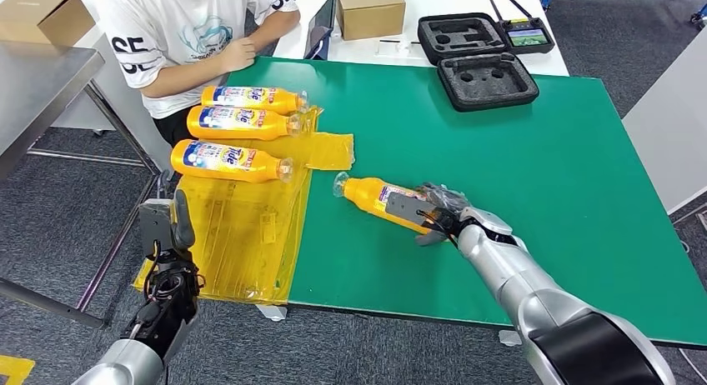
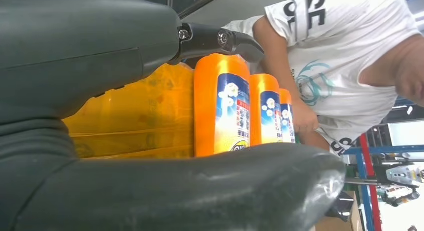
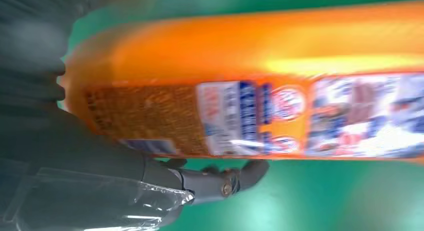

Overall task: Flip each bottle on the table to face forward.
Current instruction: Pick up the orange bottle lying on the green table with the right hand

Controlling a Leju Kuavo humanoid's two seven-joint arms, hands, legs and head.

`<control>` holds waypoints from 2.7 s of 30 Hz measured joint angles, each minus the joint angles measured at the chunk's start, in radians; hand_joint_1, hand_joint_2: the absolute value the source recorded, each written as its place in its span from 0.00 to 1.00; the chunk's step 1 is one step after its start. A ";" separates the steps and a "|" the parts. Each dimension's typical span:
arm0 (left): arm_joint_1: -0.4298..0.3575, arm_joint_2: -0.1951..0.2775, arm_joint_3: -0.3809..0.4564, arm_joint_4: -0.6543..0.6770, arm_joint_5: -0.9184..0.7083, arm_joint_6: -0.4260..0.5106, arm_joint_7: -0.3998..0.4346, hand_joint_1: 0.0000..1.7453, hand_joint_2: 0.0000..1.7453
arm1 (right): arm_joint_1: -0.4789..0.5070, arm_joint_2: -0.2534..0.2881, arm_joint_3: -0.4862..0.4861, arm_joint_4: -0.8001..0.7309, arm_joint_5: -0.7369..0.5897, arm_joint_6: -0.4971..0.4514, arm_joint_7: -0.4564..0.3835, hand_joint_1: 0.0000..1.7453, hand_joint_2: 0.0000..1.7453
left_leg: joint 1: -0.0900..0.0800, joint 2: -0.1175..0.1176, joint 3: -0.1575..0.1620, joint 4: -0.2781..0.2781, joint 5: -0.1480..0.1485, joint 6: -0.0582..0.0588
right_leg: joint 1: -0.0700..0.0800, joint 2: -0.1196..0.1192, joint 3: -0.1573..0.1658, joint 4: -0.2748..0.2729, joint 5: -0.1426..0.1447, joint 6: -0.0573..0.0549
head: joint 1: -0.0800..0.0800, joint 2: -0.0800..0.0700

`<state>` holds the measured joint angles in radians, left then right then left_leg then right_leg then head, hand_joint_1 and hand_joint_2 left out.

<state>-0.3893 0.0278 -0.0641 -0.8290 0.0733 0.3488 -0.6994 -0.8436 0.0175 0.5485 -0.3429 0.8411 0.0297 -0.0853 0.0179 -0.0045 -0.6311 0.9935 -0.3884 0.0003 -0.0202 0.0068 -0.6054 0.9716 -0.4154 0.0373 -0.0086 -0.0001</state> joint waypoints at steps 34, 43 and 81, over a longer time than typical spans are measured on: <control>0.065 -0.005 -0.022 -0.095 0.183 -0.227 0.078 0.00 1.00 | 0.203 0.067 -0.124 -0.296 -0.475 -0.150 -0.607 1.00 1.00 | 0.000 0.000 -0.001 0.000 -0.001 0.000 | 0.001 0.000 -0.001 0.000 -0.001 0.000 | 0.000 0.000; 0.167 -0.007 -0.090 -0.278 0.205 -0.283 0.111 0.00 1.00 | 0.338 0.082 -0.098 -0.515 -0.590 -0.249 -0.611 1.00 1.00 | 0.000 0.000 -0.003 0.000 -0.001 0.000 | 0.000 0.000 -0.003 0.000 -0.001 0.000 | 0.000 0.000; -0.066 -0.041 -0.380 -0.160 0.354 -0.688 0.270 0.00 1.00 | 0.410 0.164 -0.041 -0.287 -0.479 -0.156 -0.611 1.00 1.00 | 0.000 0.000 -0.003 0.000 0.000 0.000 | 0.000 0.000 -0.003 0.000 0.000 0.000 | 0.000 0.000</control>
<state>-0.4557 -0.0128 -0.4440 -0.9891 0.4270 -0.3390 -0.4295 -0.4340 0.1814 0.5071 -0.6295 0.3619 -0.1266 -0.6962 0.0179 -0.0044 -0.6341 0.9933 -0.3888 0.0002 -0.0203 0.0070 -0.6085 0.9716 -0.4157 0.0373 -0.0088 -0.0001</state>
